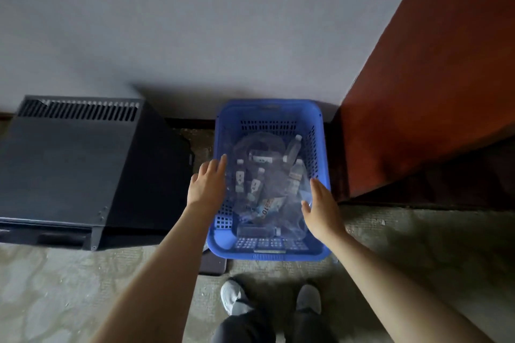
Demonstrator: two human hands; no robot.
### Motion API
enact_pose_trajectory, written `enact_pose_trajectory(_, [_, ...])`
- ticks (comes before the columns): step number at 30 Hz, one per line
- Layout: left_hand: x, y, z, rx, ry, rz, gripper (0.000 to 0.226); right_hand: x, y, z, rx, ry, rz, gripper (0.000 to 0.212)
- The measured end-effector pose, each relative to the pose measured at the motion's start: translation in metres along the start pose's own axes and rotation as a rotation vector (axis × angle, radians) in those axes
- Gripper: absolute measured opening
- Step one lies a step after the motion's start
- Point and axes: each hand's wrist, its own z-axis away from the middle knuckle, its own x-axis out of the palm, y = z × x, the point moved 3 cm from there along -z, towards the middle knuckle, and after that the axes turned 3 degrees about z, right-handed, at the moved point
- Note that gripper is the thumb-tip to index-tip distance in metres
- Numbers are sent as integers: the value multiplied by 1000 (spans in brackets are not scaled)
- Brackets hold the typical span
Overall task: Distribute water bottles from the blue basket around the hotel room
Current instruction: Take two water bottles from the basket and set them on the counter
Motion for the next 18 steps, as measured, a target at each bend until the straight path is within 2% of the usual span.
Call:
enact_pose_trajectory(9, [208,-5,-87,-47,-145,63,68,148,80,-107,106,-30,-44,55])
enact_pose_trajectory(18, [338,1,-174,-51,-190,144,68,254,130,-206,155,27,-226,51])
